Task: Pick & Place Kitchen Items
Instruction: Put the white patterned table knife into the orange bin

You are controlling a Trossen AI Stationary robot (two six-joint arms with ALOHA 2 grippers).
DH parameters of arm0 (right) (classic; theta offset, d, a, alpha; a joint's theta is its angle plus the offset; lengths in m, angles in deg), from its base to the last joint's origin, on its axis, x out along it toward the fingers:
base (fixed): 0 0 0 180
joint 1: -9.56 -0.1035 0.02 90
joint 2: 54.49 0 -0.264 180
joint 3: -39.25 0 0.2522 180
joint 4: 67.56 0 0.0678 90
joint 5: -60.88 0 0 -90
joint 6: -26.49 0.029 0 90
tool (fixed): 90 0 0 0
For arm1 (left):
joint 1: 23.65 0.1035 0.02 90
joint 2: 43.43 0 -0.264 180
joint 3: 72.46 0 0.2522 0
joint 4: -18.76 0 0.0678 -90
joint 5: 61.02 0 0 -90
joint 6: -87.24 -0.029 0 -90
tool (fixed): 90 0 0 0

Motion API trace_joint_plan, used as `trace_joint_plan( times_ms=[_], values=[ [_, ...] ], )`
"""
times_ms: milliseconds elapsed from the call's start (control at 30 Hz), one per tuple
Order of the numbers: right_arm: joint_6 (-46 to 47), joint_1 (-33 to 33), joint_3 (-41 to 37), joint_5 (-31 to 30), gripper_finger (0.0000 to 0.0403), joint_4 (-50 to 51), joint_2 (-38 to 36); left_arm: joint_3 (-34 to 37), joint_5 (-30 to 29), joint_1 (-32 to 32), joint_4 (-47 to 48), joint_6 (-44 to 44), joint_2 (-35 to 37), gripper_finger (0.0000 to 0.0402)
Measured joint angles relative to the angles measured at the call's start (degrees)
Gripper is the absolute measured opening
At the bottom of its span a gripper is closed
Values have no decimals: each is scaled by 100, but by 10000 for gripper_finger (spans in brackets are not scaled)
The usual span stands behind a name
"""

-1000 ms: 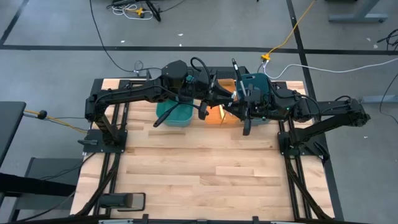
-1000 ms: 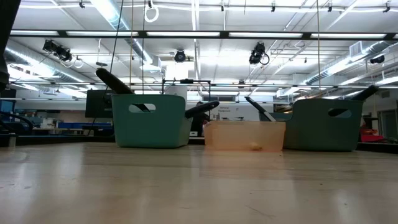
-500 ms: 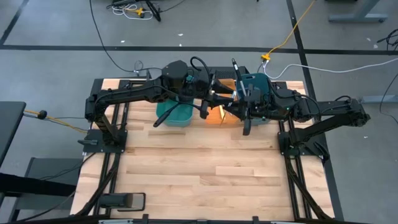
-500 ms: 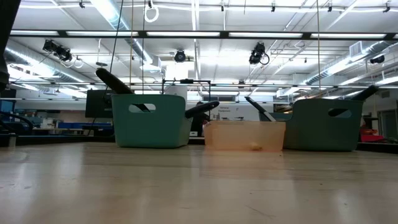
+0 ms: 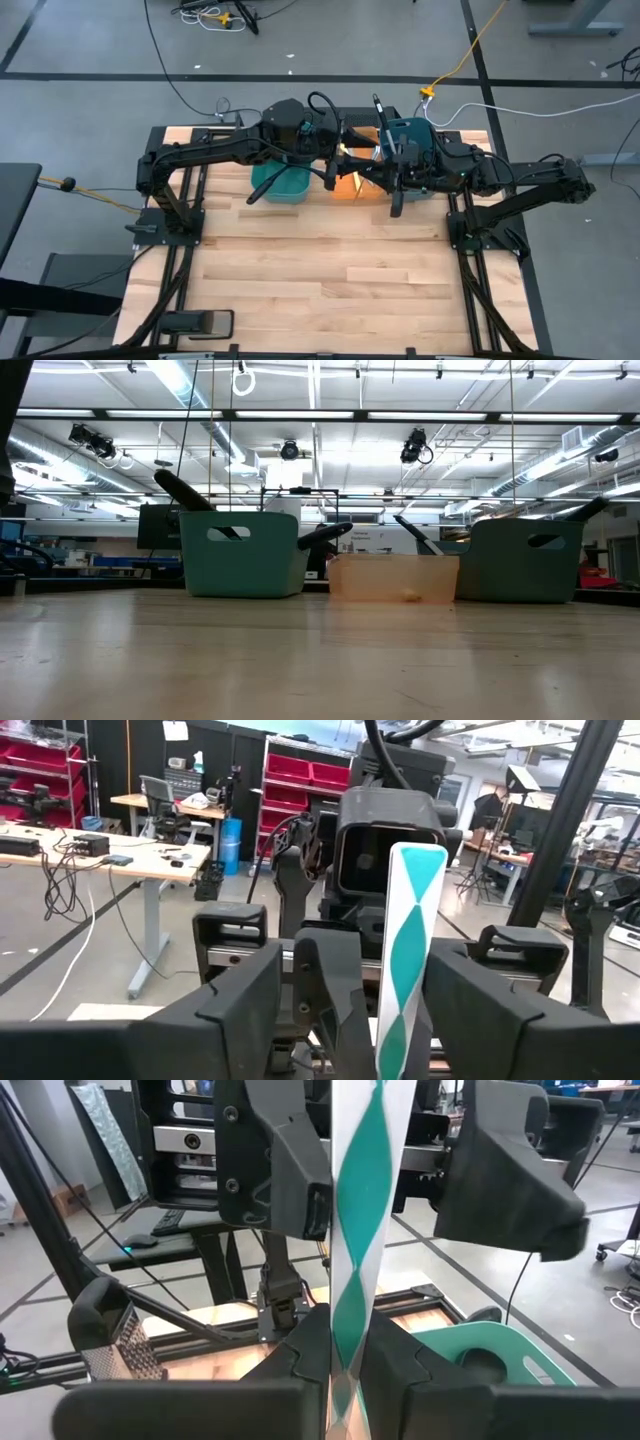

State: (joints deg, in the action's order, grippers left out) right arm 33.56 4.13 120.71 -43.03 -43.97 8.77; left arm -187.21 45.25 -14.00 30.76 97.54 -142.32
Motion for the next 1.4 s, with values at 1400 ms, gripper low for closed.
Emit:
trace_joint_plan(
  times_ms=[1400],
  values=[
    [-157, -2, 0, 146, 40, -74, -280, 4, -1130, 21, 1904, -663, 1050, 164]
  ],
)
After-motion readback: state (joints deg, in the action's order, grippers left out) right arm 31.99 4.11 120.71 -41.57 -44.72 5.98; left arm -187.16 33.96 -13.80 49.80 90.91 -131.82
